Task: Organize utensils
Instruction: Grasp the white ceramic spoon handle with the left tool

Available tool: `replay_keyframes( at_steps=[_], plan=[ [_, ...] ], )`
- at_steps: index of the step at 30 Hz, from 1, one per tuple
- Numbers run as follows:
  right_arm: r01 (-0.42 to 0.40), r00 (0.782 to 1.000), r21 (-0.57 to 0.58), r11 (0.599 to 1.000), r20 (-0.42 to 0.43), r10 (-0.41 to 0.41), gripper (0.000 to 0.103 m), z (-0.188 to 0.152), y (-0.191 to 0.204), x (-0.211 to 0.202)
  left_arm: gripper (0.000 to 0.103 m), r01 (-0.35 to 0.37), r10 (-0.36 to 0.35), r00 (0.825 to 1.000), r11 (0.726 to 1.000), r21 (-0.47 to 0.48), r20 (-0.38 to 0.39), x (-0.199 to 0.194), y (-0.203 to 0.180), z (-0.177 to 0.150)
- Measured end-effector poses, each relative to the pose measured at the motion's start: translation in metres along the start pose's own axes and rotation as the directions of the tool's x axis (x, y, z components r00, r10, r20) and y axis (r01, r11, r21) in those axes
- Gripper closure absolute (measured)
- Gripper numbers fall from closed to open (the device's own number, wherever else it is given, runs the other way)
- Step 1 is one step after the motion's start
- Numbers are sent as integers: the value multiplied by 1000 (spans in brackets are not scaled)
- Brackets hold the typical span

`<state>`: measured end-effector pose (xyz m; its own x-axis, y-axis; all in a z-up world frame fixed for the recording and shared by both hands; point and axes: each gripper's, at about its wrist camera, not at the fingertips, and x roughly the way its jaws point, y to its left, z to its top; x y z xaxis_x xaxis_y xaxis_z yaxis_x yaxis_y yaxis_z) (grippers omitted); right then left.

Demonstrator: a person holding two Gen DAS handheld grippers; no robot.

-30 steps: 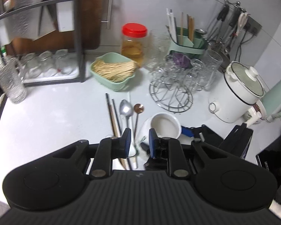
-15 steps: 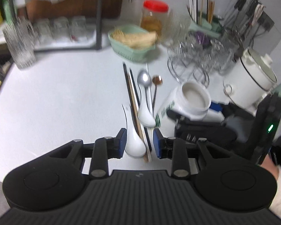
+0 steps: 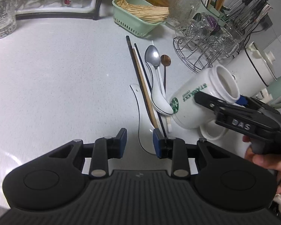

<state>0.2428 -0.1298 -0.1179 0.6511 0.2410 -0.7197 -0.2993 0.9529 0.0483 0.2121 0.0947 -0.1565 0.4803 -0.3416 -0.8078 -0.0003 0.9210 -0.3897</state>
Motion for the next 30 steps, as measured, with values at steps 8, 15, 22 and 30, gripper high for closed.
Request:
replay_keyframes(
  at_steps=[8, 15, 22, 30],
  plan=[
    [39, 999, 33, 999, -2, -39, 13, -1, 4, -1, 68, 37, -37, 999, 999, 2, 1, 28, 7, 24],
    [29, 1000, 26, 999, -6, -29, 13, -1, 1, -1, 68, 99, -98, 994, 995, -26, 37, 48, 1, 53],
    [1, 1000, -3, 1000, -20, -1, 13, -2, -4, -5, 68, 109, -108, 994, 991, -72, 19, 83, -7, 86],
    [-4, 999, -12, 1000, -36, 4, 13, -2, -5, -6, 70, 33, -33, 999, 999, 2, -11, 111, -25, 102]
  ],
)
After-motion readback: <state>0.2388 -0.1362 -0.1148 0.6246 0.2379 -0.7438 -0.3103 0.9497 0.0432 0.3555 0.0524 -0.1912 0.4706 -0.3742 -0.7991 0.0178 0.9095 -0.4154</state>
